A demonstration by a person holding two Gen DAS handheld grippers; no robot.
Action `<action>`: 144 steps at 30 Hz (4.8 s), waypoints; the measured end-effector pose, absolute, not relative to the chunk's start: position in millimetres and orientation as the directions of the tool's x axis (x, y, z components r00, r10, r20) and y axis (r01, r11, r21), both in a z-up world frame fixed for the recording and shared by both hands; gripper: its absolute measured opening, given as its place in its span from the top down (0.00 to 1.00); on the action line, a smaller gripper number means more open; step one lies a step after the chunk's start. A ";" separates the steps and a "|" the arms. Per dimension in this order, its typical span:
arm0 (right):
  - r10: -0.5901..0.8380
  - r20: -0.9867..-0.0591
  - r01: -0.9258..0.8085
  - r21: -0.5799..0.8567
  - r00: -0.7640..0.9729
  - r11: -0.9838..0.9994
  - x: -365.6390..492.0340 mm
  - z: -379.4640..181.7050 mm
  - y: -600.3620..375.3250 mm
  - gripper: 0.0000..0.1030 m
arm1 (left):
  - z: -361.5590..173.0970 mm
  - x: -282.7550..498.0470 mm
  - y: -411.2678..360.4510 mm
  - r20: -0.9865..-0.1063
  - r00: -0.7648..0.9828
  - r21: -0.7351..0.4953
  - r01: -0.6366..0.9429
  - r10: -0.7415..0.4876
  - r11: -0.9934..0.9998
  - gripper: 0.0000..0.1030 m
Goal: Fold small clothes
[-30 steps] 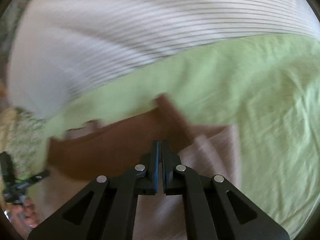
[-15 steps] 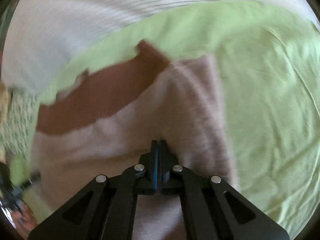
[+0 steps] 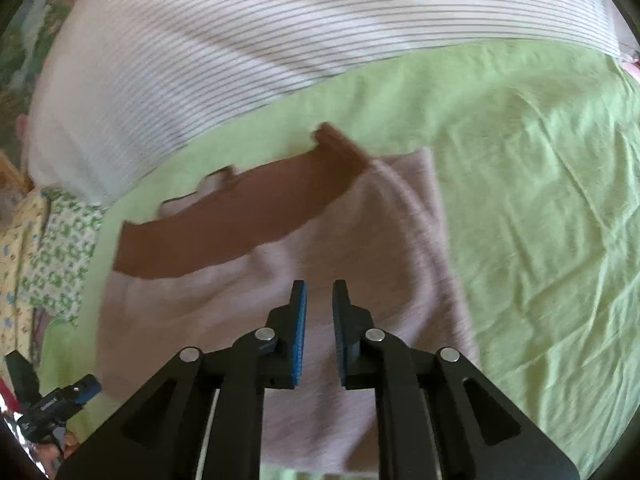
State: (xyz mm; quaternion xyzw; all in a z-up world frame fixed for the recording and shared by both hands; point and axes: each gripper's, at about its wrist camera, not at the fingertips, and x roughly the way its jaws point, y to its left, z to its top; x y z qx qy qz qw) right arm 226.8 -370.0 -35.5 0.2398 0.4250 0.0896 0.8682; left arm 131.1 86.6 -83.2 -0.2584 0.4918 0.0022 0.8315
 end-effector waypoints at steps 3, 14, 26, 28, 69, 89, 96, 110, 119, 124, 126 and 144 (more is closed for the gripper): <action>0.419 -0.684 -0.024 0.506 0.597 0.862 222.7 -27.8 -344.7 0.80 | -92.3 122.0 77.7 -0.823 0.486 -0.465 -0.279 -0.294 0.840 0.42; 0.582 -0.687 -0.335 0.477 0.435 0.813 260.3 -28.2 -234.4 0.79 | -121.5 119.1 59.3 -0.856 0.415 -0.468 -0.371 -0.308 0.802 0.38; 0.479 -0.738 -0.212 0.432 0.476 0.877 364.0 -53.1 -224.5 0.79 | -131.7 135.4 63.8 -0.841 0.459 -0.504 -0.472 -0.287 0.723 0.27; 0.467 -0.728 -0.171 0.446 0.501 0.878 371.4 -49.7 -233.1 0.79 | -131.3 139.1 63.6 -0.839 0.472 -0.506 -0.489 -0.272 0.711 0.27; 0.654 -0.547 0.015 0.773 0.523 0.634 247.0 -36.2 -420.4 0.23 | -62.4 139.2 -250.4 -0.760 0.572 0.116 0.585 -0.307 0.803 0.91; 0.667 -0.639 -0.037 0.711 0.383 0.702 282.8 -58.0 -390.0 0.22 | -94.3 119.1 -144.6 -0.836 0.544 0.096 0.262 -0.065 0.960 0.30; 0.636 -0.696 -0.080 0.651 0.334 0.754 291.5 -57.3 -366.3 0.73 | -101.2 145.0 -134.3 -0.857 0.496 -0.030 0.228 -0.142 0.973 0.71; 0.538 -0.676 -0.087 0.580 0.503 0.810 266.7 -9.2 -435.5 0.93 | -80.8 134.7 -165.1 -0.839 0.520 0.013 0.315 -0.161 0.949 0.79; 0.634 -0.581 0.016 0.744 0.511 0.669 261.7 -51.4 -455.5 0.89 | -91.0 142.1 -164.7 -0.847 0.511 0.040 0.339 -0.148 0.940 0.80; 0.663 -0.539 0.065 0.799 0.520 0.598 262.4 -53.3 -445.0 0.48 | -94.8 144.6 -156.7 -0.854 0.498 0.024 0.328 -0.151 0.944 0.80; 0.678 -0.524 0.067 0.813 0.515 0.578 263.5 -55.9 -438.0 0.46 | -95.0 144.8 -156.3 -0.854 0.498 0.024 0.329 -0.152 0.944 0.80; 0.442 -0.728 -0.072 0.479 0.525 0.875 262.7 -5.9 -423.7 0.92 | -86.6 140.0 -183.3 -0.847 0.509 0.062 0.387 -0.157 0.920 0.81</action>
